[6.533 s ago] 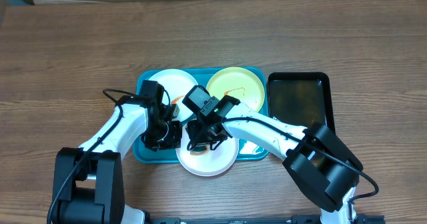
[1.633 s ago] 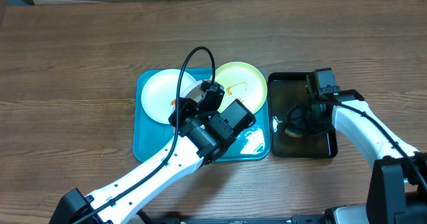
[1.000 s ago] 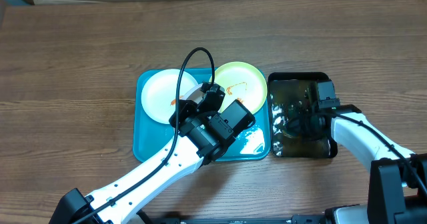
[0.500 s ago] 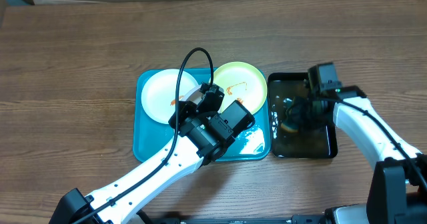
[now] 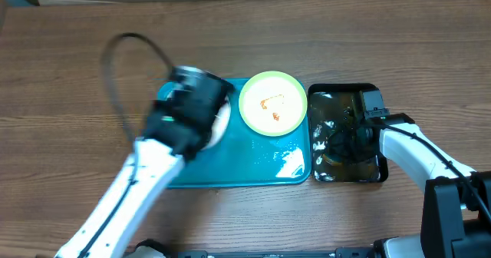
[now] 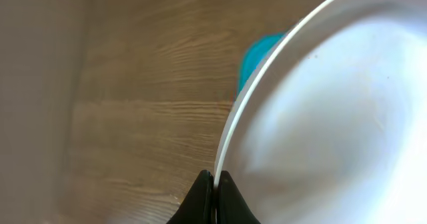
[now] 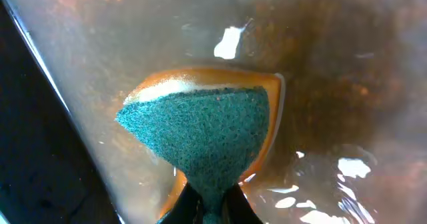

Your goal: Clean dirty plates on tray and stack at the side

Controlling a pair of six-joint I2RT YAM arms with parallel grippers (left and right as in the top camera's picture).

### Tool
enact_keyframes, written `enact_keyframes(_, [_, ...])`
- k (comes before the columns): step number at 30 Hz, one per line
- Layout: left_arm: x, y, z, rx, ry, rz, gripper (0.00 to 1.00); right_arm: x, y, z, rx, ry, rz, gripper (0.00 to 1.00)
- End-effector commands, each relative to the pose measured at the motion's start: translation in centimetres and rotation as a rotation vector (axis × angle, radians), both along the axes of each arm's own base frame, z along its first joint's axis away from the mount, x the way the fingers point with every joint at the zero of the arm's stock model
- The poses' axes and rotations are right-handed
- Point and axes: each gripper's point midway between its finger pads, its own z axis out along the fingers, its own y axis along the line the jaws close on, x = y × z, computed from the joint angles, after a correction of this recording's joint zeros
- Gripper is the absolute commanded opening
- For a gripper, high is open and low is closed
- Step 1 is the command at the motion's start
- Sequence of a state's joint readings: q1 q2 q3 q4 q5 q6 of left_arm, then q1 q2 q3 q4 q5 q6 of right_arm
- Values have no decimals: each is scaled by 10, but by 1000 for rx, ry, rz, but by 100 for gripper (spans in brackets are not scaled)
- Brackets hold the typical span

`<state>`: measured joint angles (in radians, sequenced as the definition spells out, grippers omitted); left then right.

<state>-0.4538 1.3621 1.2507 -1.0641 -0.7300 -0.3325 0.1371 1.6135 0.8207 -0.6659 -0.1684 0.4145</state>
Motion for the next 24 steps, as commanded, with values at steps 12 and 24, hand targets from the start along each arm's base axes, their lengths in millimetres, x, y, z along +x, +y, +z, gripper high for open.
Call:
enact_keyframes(12, [-21, 177, -60, -523, 53, 643, 4, -6, -3, -7, -14, 22, 2, 4])
enact_keyframes(24, [-39, 247, -149, -686, 150, 919, 7, -10, -3, -8, -16, 41, 2, 5])
